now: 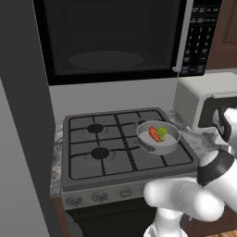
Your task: Put the broccoli and sweet potato in the pot. Retrieve the spatula and lightly stir the vegetables in the pot.
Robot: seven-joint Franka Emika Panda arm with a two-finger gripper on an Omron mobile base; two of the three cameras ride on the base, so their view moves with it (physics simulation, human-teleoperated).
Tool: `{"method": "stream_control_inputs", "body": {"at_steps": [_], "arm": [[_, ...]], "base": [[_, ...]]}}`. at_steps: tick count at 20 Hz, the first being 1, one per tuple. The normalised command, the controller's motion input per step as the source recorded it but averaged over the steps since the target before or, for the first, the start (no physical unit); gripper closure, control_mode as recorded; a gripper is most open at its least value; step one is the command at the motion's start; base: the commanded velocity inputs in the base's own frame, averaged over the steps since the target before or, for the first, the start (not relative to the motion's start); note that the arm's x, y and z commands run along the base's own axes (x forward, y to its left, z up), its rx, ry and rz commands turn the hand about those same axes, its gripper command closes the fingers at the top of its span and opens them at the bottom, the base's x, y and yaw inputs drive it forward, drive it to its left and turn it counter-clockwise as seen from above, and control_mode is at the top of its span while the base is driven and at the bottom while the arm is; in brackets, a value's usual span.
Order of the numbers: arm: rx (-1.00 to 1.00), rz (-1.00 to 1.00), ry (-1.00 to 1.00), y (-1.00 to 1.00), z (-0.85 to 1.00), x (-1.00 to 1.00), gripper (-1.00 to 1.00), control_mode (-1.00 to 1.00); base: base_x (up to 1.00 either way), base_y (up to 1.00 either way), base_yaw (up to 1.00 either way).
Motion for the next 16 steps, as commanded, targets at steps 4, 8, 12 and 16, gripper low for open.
{"method": "stream_control_inputs", "body": {"at_steps": [4, 8, 12, 16], "arm": [[0.13, 0.0, -0.02, -0.27, -0.1, -0.2, -1.0, -1.0], [0.0, 0.0, -0.01, -0.01, -0.02, 0.0, -1.0, -1.0], [0.0, -0.01, 0.0, -0.09, -0.13, 0.18, -1.0, -1.0], [0.0, -0.07, 0.0, -0.22, -0.42, 0.49, -1.0, -1.0]], "base": [[0.0, 0.0, 0.0], [0.0, 0.0, 0.0], [0.0, 0.0, 0.0], [0.0, 0.0, 0.0]]}}
